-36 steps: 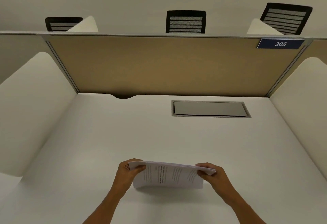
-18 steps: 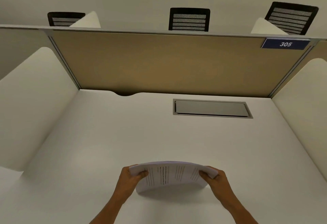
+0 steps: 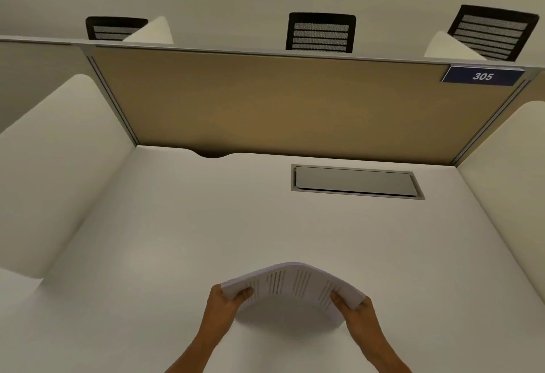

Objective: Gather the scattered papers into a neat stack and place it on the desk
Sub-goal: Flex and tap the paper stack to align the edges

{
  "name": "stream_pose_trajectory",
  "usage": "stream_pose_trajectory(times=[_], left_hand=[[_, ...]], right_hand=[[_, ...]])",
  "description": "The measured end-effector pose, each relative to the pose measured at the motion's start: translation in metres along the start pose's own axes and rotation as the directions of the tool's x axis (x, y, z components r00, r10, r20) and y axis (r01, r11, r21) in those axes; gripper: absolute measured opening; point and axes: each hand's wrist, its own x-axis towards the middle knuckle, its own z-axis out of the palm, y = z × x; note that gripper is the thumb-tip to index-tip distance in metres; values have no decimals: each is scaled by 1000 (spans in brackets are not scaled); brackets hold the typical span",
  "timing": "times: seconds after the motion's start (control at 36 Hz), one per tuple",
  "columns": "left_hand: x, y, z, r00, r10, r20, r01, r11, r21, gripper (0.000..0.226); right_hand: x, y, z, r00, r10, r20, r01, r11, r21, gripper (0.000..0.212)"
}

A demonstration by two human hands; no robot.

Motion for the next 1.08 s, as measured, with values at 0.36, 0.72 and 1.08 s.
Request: stream_pose_trajectory(times=[0.36, 0.72, 1.08], left_hand=[[2, -9, 10, 996, -29, -83, 27, 999, -27, 34], [2, -12, 11, 998, 2, -65, -1, 1000, 24, 46], [4, -21, 19, 994, -98, -58, 97, 995, -7, 23]], right_hand=[[1, 6, 6, 998, 33, -54, -31, 999, 40, 13], [5, 14, 10, 993, 33, -113, -32, 999, 12, 13], [13, 18, 5, 990, 31, -140, -47, 993, -112, 7]])
